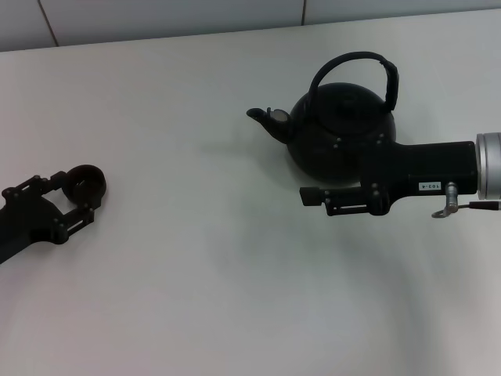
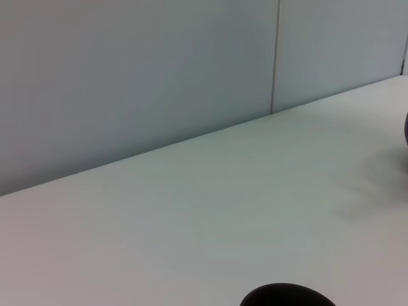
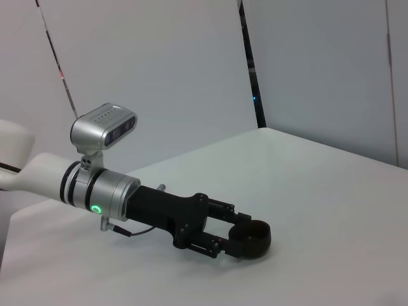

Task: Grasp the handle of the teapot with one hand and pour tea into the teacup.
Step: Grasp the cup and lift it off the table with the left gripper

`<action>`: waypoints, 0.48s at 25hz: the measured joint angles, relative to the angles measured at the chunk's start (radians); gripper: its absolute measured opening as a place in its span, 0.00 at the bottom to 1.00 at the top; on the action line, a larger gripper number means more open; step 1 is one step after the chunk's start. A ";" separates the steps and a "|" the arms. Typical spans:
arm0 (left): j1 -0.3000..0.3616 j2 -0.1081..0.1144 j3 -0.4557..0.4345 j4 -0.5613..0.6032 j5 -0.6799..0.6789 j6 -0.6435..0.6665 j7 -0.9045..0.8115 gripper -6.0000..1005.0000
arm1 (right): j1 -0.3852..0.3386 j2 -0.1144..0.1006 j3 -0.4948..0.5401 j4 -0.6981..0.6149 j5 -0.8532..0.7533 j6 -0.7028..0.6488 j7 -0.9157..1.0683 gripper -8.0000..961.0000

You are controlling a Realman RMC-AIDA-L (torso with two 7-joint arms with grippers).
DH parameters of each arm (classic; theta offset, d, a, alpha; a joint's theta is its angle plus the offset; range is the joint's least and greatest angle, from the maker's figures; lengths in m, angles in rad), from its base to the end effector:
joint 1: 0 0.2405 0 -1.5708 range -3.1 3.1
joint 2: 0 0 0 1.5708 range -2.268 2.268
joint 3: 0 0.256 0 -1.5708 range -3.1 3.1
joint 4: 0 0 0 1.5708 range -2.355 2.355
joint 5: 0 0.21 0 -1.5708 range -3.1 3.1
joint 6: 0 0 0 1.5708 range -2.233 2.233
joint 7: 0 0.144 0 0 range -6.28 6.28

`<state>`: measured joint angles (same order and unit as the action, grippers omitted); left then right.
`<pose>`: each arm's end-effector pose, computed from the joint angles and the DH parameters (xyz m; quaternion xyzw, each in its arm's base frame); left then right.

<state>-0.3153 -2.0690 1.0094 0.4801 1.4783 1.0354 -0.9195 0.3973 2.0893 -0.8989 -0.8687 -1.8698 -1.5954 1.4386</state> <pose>-0.3487 0.3084 -0.0252 -0.8910 -0.2285 -0.1642 0.3562 0.2530 0.3096 0.0084 -0.9497 0.1760 0.2321 0.1146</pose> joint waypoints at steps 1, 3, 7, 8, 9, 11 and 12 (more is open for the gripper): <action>-0.002 0.000 0.000 0.000 0.000 0.000 0.000 0.74 | 0.000 0.000 0.000 0.000 0.000 0.000 0.000 0.75; -0.003 0.000 0.000 0.000 0.000 0.000 0.000 0.71 | 0.000 0.000 0.000 -0.001 0.000 0.000 0.000 0.75; -0.005 0.000 0.000 0.000 0.000 0.001 -0.001 0.67 | 0.000 0.000 0.000 -0.002 0.000 0.000 0.000 0.75; -0.008 0.000 0.000 0.000 -0.001 0.003 -0.001 0.67 | 0.000 0.000 0.000 -0.002 0.000 0.000 0.000 0.75; -0.008 0.000 0.000 0.000 -0.001 0.003 -0.001 0.67 | 0.000 0.000 0.000 -0.003 0.000 0.000 0.000 0.75; -0.012 0.000 0.000 0.000 0.000 0.006 -0.002 0.67 | 0.000 0.000 0.000 -0.003 0.003 0.000 0.000 0.75; -0.013 0.000 0.000 0.000 0.000 0.006 -0.002 0.67 | 0.001 0.000 0.000 -0.004 0.005 0.000 0.000 0.75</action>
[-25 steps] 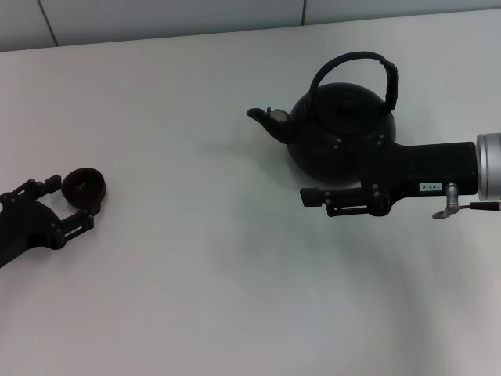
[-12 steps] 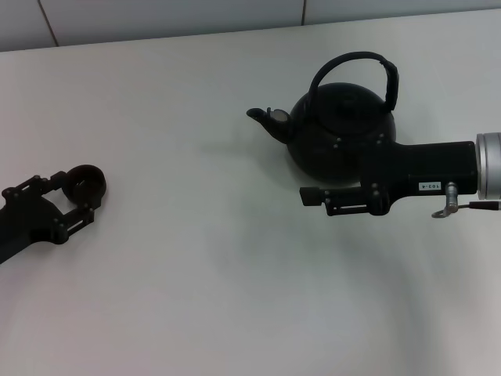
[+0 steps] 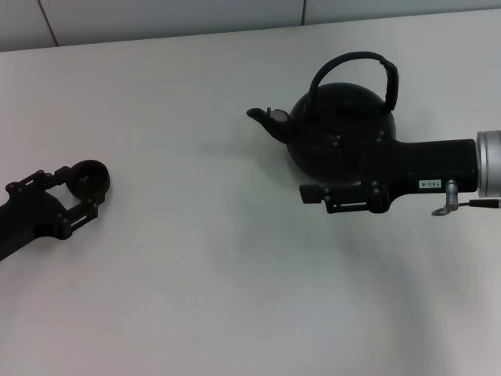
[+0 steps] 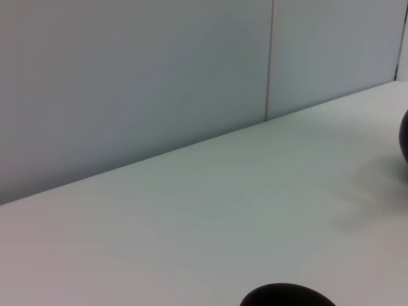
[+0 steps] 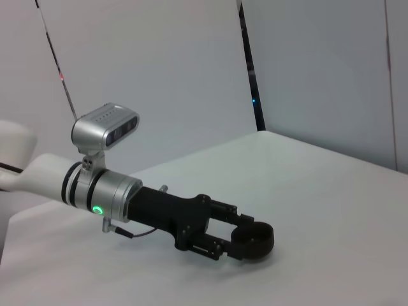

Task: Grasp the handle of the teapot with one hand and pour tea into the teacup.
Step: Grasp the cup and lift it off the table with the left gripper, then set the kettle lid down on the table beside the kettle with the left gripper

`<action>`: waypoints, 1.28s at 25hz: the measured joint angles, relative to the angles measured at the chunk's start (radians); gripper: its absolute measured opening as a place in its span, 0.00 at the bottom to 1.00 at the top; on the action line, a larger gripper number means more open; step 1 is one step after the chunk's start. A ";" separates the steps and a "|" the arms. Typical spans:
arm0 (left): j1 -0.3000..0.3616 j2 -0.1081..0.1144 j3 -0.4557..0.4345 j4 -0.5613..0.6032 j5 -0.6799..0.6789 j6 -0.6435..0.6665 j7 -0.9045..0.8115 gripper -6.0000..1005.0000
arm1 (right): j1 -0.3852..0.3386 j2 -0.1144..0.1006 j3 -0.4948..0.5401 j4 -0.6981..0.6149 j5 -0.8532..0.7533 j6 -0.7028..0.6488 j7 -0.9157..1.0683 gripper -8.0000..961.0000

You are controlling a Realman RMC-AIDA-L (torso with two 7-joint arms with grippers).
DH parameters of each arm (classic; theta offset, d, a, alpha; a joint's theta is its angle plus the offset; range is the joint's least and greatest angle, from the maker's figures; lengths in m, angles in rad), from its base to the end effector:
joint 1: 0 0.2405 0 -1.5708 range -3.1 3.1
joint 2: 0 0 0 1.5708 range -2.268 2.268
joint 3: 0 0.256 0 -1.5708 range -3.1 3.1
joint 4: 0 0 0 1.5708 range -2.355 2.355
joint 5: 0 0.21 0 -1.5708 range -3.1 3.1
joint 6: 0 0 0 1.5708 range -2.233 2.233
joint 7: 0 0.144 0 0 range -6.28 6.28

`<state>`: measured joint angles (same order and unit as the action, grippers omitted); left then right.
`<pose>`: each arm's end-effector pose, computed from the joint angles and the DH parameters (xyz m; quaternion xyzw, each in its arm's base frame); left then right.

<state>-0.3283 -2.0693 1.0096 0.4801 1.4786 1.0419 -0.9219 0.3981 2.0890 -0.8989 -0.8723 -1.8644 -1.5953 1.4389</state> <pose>-0.3437 0.3125 -0.0255 -0.8929 -0.2227 -0.1692 0.3528 0.2519 0.3105 0.0095 -0.9494 0.1739 0.2341 0.1163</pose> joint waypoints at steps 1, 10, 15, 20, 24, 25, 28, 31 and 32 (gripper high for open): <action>-0.002 0.000 0.001 0.000 0.000 0.000 -0.002 0.66 | 0.000 0.000 0.000 0.000 0.004 0.000 0.000 0.75; -0.034 -0.001 0.052 0.001 -0.004 0.009 -0.017 0.67 | 0.004 -0.002 0.000 0.004 0.011 0.013 0.000 0.75; -0.056 -0.002 0.089 0.004 -0.004 0.010 -0.056 0.67 | 0.006 -0.003 0.000 0.005 0.011 0.014 0.000 0.75; -0.083 -0.003 0.146 0.004 -0.006 0.011 -0.064 0.68 | 0.009 -0.003 0.000 0.006 0.012 0.014 0.000 0.75; -0.099 -0.006 0.179 0.002 -0.008 0.012 -0.064 0.69 | 0.010 -0.003 0.000 0.007 0.011 0.014 0.000 0.75; -0.103 -0.007 0.187 0.002 -0.008 0.013 -0.064 0.69 | 0.010 -0.003 0.000 0.007 0.012 0.014 0.000 0.75; -0.108 -0.008 0.199 0.002 -0.009 0.015 -0.064 0.69 | 0.010 -0.003 0.000 0.007 0.012 0.014 0.000 0.75; -0.108 -0.009 0.199 0.002 -0.009 0.016 -0.065 0.70 | 0.009 -0.003 0.000 0.007 0.012 0.014 0.000 0.75; -0.108 -0.009 0.199 0.002 -0.009 0.016 -0.065 0.70 | 0.009 -0.003 0.000 0.007 0.012 0.014 0.000 0.75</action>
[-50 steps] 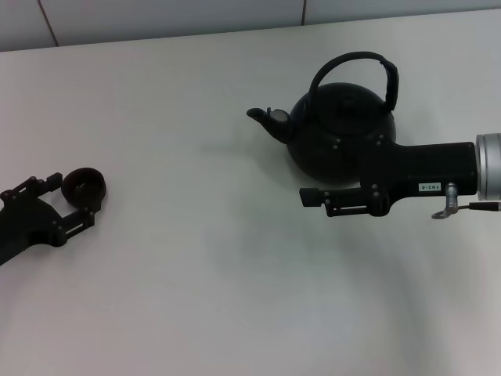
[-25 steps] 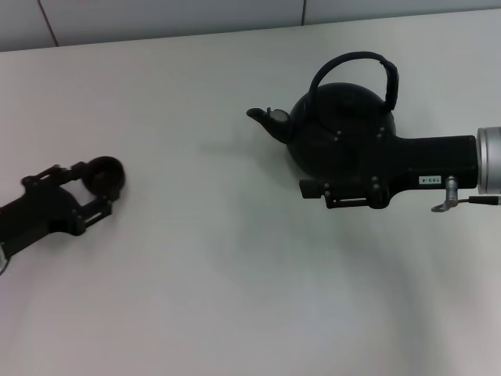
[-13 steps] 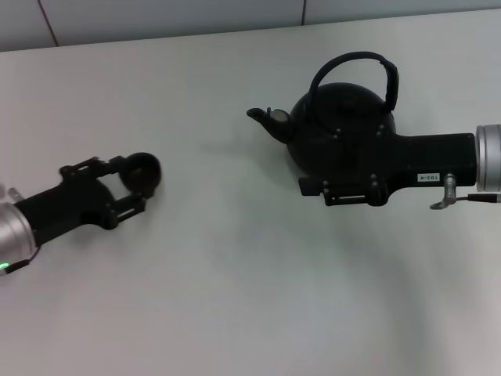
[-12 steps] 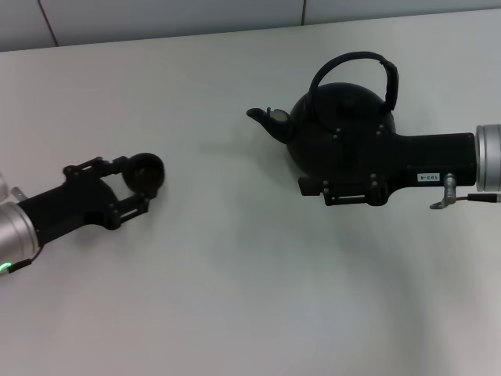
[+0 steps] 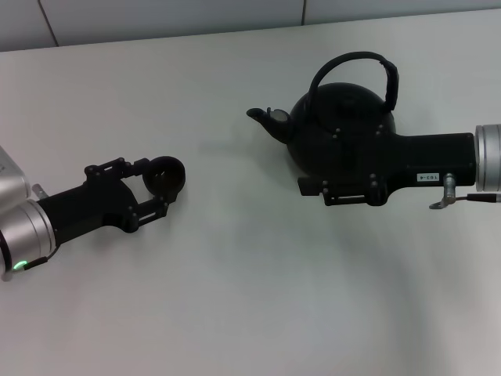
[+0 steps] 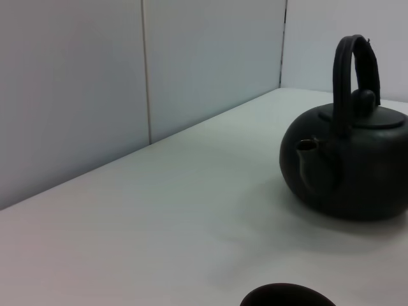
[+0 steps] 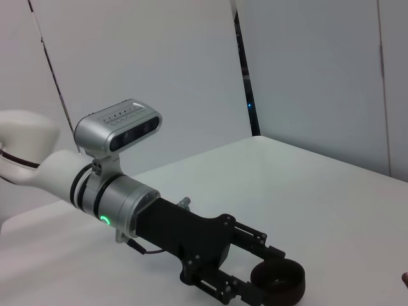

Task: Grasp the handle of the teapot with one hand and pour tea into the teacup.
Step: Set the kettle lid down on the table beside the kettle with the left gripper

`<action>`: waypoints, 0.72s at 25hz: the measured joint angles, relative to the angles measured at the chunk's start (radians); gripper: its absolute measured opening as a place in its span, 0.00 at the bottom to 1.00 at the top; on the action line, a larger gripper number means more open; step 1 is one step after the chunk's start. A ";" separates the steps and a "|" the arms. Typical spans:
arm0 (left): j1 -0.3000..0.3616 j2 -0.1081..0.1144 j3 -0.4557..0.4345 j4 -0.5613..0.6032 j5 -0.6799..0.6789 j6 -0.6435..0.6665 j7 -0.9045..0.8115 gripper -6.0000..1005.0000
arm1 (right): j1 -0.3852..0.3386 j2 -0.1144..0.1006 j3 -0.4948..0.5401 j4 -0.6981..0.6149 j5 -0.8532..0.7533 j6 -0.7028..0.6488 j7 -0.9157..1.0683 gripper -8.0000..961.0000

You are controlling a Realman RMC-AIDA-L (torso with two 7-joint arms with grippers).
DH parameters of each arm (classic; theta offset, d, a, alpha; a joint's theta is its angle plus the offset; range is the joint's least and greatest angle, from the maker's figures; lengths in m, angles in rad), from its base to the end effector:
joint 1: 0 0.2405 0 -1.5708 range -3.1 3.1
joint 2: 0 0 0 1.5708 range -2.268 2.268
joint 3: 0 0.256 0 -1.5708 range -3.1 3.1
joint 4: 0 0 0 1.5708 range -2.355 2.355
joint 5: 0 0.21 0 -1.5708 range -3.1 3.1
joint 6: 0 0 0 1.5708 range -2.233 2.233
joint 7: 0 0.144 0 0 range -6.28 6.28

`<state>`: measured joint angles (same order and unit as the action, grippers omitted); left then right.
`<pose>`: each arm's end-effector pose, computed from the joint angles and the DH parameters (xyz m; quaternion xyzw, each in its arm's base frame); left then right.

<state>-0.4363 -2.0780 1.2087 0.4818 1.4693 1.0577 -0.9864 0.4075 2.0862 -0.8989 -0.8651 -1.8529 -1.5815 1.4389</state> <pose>-0.2913 0.3304 -0.0601 -0.9360 -0.1628 -0.1769 0.2570 0.2500 0.3148 0.0103 -0.9479 0.1733 0.2376 0.1223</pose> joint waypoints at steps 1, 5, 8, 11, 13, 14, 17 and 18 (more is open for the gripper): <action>0.000 0.000 0.007 -0.001 -0.001 0.002 0.000 0.70 | 0.000 0.000 0.000 0.000 0.000 0.000 0.000 0.75; -0.001 -0.001 0.011 -0.003 -0.002 0.002 0.000 0.71 | -0.001 0.000 0.000 0.000 0.000 0.000 0.000 0.75; -0.002 -0.001 0.012 -0.012 -0.003 0.002 0.000 0.72 | -0.001 -0.001 0.000 -0.001 0.000 0.000 0.000 0.75; -0.003 -0.001 0.012 -0.021 -0.004 0.002 0.000 0.72 | -0.001 -0.001 0.000 -0.004 0.000 0.000 0.000 0.75; -0.004 -0.001 0.012 -0.027 -0.004 0.002 0.000 0.73 | -0.001 -0.001 0.000 -0.004 0.000 0.000 0.000 0.75; -0.004 -0.001 0.012 -0.027 -0.004 0.002 0.000 0.73 | -0.001 -0.001 0.000 -0.004 0.000 0.000 0.000 0.75; -0.005 -0.001 0.012 -0.035 -0.004 0.000 0.000 0.73 | -0.001 -0.002 0.000 -0.006 0.000 0.000 0.000 0.75; -0.008 -0.001 0.012 -0.042 -0.004 -0.002 0.000 0.74 | -0.001 -0.002 0.000 -0.007 0.000 0.000 0.000 0.75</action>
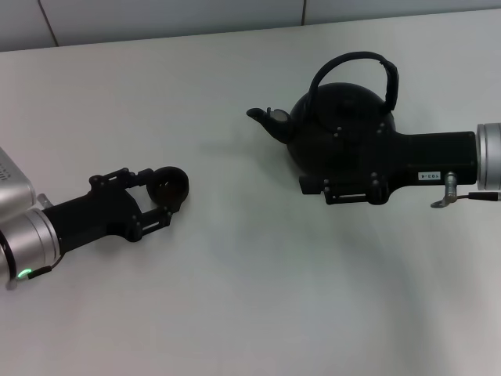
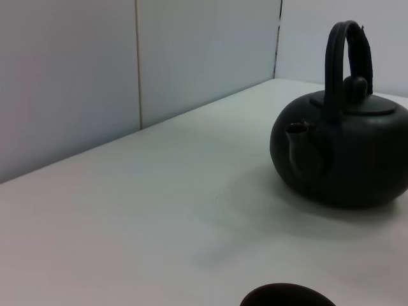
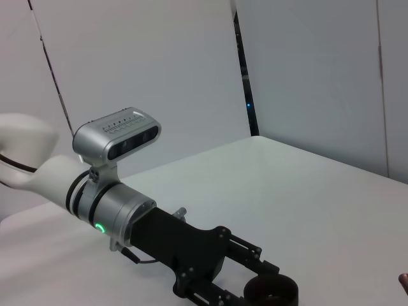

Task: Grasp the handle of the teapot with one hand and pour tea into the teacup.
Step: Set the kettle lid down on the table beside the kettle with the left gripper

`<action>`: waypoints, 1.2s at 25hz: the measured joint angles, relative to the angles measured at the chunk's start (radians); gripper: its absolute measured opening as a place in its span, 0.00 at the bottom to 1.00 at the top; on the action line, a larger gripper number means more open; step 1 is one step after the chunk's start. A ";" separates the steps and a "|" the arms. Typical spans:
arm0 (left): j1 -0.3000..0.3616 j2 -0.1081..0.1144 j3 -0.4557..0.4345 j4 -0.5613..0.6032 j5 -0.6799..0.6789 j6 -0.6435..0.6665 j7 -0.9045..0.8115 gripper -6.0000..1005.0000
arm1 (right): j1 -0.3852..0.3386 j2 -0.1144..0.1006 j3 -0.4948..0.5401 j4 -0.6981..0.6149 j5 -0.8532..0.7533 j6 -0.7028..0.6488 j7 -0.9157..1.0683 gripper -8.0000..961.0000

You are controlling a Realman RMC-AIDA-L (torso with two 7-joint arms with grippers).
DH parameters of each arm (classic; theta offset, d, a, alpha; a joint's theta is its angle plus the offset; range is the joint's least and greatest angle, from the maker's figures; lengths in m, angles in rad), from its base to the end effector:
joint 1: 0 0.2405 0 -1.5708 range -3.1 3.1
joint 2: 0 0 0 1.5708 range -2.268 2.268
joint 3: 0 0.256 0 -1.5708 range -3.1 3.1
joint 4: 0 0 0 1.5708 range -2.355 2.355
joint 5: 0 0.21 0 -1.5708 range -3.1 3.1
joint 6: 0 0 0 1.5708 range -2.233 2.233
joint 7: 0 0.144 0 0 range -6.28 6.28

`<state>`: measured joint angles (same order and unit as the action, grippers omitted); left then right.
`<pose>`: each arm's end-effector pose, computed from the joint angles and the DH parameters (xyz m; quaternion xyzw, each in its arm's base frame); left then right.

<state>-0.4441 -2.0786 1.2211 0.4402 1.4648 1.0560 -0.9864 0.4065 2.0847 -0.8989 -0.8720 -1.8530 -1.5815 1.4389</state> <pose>-0.2950 0.3246 -0.0677 -0.9376 -0.1764 -0.1731 0.2448 0.2499 0.3153 0.0119 -0.9485 0.1707 0.2361 0.1245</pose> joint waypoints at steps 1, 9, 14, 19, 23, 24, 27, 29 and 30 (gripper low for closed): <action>0.000 0.000 0.000 0.000 0.000 0.000 0.000 0.74 | 0.000 0.000 0.000 0.000 0.000 0.000 0.000 0.75; -0.004 0.000 0.000 -0.010 0.000 -0.004 0.000 0.75 | 0.001 0.000 0.000 -0.001 -0.001 0.000 0.000 0.75; -0.004 0.000 0.000 -0.011 0.000 -0.004 0.000 0.76 | 0.001 0.000 0.000 -0.001 -0.002 0.000 0.000 0.75; -0.004 0.001 0.003 -0.011 0.007 -0.004 0.000 0.77 | 0.002 0.000 0.000 0.000 -0.002 0.000 0.000 0.75; -0.004 0.002 0.003 -0.011 0.005 -0.004 0.000 0.78 | 0.002 0.000 0.000 -0.001 -0.002 0.000 0.000 0.75; -0.005 0.002 0.003 -0.011 0.004 -0.004 -0.001 0.78 | 0.002 0.000 0.000 -0.001 -0.002 0.000 0.000 0.75; -0.008 0.003 0.003 -0.011 0.004 -0.004 -0.013 0.79 | 0.002 0.000 0.000 -0.001 -0.002 0.000 0.000 0.75; -0.012 0.004 0.004 -0.011 0.006 -0.004 -0.029 0.79 | 0.002 0.000 0.000 -0.001 -0.002 0.000 0.000 0.75; -0.013 0.004 0.006 -0.011 0.007 -0.004 -0.034 0.79 | 0.002 0.000 0.000 -0.001 -0.002 0.000 0.000 0.75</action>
<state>-0.4574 -2.0747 1.2268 0.4296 1.4718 1.0523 -1.0201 0.4081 2.0847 -0.8989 -0.8734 -1.8547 -1.5815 1.4388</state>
